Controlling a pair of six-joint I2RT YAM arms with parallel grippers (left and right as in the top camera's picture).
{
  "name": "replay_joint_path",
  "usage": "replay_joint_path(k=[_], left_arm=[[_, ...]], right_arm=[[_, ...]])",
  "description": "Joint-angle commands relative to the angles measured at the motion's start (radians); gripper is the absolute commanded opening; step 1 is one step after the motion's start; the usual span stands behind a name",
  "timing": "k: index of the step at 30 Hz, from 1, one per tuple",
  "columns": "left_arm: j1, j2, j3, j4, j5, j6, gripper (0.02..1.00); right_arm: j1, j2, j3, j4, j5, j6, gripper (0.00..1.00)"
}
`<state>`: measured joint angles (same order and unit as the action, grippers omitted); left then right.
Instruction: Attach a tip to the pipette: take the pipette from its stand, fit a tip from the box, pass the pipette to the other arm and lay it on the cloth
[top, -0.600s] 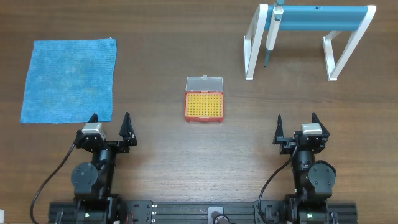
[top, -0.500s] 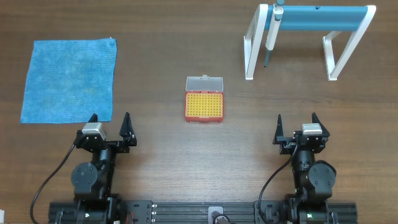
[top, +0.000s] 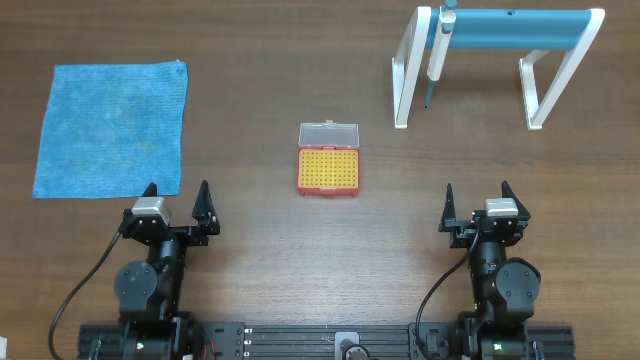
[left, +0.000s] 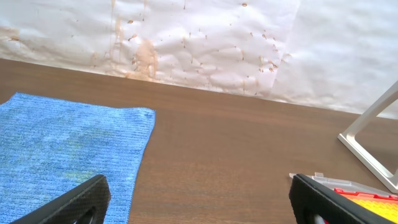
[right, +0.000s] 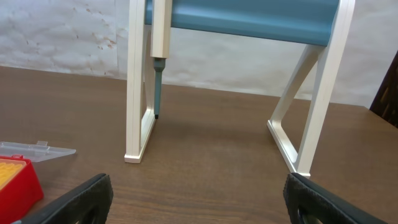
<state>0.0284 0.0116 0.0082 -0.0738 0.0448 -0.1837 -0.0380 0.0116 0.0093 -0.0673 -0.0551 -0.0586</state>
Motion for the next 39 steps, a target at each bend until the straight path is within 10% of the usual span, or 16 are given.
replay_joint_path(k=[1,31,39], left_arm=[[0.004,-0.008,-0.003,-0.005,-0.010,0.009,0.932],[0.004,-0.008,-0.003,-0.005,-0.010,0.009,0.934],[0.004,-0.008,-0.003,-0.005,-0.010,0.009,0.932]], right_arm=[[-0.006,-0.011,-0.005,0.000,-0.006,-0.006,0.886],[-0.007,0.000,-0.005,0.000,-0.010,0.024,0.954],[-0.045,0.499,0.280,0.054,-0.010,0.061,0.956]])
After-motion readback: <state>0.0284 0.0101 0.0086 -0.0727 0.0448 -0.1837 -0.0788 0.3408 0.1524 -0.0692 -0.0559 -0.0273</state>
